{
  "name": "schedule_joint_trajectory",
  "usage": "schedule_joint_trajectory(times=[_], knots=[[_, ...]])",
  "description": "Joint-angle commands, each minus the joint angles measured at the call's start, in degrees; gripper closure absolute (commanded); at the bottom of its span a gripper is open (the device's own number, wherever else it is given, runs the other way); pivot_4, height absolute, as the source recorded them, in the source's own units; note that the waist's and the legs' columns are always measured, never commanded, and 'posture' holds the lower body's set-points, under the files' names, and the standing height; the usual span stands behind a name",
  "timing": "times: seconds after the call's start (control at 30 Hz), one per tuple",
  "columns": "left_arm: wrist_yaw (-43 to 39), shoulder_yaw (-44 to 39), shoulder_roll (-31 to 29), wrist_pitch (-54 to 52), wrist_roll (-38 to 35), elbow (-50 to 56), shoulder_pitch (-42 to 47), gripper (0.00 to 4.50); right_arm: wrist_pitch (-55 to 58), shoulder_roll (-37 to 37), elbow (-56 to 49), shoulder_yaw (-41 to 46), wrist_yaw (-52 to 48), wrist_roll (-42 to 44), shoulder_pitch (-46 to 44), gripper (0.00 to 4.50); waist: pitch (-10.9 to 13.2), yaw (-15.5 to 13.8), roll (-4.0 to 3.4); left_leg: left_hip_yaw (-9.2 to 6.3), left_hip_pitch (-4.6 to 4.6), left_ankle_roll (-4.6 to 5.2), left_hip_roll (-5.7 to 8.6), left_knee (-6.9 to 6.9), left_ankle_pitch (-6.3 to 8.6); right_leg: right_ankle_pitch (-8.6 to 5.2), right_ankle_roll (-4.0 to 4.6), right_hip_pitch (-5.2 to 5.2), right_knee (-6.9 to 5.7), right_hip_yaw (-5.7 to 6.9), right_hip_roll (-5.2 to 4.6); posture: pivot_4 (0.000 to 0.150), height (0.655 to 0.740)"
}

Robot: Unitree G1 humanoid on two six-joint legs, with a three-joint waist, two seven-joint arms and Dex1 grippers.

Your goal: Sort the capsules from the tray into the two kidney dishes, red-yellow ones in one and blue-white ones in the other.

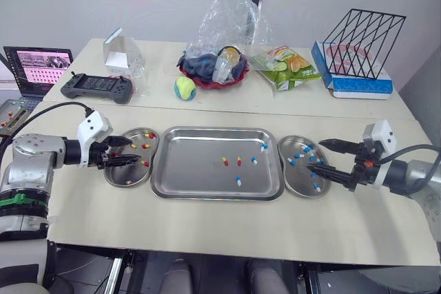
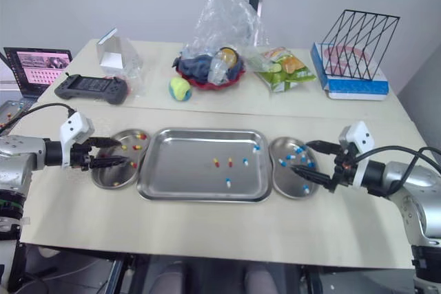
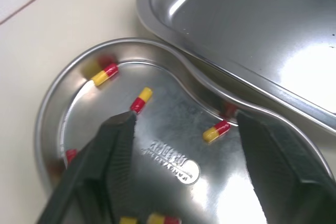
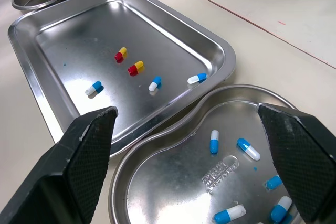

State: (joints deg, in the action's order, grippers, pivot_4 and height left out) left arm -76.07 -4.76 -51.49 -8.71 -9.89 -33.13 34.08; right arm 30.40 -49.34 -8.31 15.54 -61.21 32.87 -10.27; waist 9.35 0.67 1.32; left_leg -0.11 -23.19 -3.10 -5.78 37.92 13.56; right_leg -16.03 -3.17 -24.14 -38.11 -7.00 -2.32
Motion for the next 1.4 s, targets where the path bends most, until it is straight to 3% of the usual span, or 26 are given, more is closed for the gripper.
schedule_joint_trajectory(times=[0.03, 0.27, 0.33, 0.5, 0.77, 1.4], knots=[[1.0, -4.0, -2.0, -0.4, -3.0, 1.4, 1.0, 0.07, -2.1, -0.6, 0.6, 1.9, -0.4, 0.1, -0.8, 0.00, 0.0, 0.0, 0.00, 0.00, 0.00, 0.00, 0.00, 0.00, 0.00, 0.00, 0.00, 0.00, 0.00, 0.00, 0.00, 0.150, 0.7180], [2.4, -10.9, -4.2, -3.6, -8.0, 2.6, -1.5, 0.07, -4.5, -1.3, 4.9, 3.8, -1.0, -0.3, -1.5, 0.00, 0.0, 0.0, 0.00, 0.00, 0.00, 0.00, 0.00, 0.00, 0.00, 0.00, 0.00, -0.01, 0.00, 0.00, 0.00, 0.150, 0.7180], [2.8, -18.1, -4.6, -2.3, -11.9, 2.5, -6.4, 0.07, -5.8, -1.5, 8.5, 4.4, -1.0, -0.9, -2.5, 0.00, 0.0, 0.2, -0.02, 0.00, 0.01, 0.00, 0.00, 0.00, 0.00, 0.00, 0.00, 0.00, -0.01, 0.00, 0.00, 0.150, 0.7180], [6.8, -26.5, -4.3, -0.8, -15.3, 1.9, -12.4, 0.07, -8.5, -0.8, 12.5, 4.4, -1.3, -1.7, -3.2, 0.00, 0.0, 0.6, -0.03, 0.03, 0.04, 0.00, -0.01, -0.04, 0.00, -0.01, 0.01, -0.05, -0.03, -0.02, 0.00, 0.150, 0.7180], [9.9, -28.1, -2.0, 5.0, -14.7, 1.4, -19.0, 0.07, -11.9, -0.3, 17.5, 3.7, -1.9, -3.7, -5.3, 0.00, 0.0, 0.0, -0.02, 0.05, 0.03, 0.00, -0.01, -0.04, 0.00, -0.01, 0.01, -0.01, 0.00, -0.02, -0.01, 0.150, 0.7180], [11.2, -28.4, -2.9, 8.3, -15.5, -3.3, -21.1, 0.07, -12.0, 0.1, 17.8, 3.5, -2.0, -4.3, -5.7, 0.00, 0.0, 0.0, -0.02, 0.05, 0.03, 0.00, -0.01, -0.04, 0.00, -0.01, 0.01, -0.02, -0.01, -0.02, -0.01, 0.150, 0.7180]])
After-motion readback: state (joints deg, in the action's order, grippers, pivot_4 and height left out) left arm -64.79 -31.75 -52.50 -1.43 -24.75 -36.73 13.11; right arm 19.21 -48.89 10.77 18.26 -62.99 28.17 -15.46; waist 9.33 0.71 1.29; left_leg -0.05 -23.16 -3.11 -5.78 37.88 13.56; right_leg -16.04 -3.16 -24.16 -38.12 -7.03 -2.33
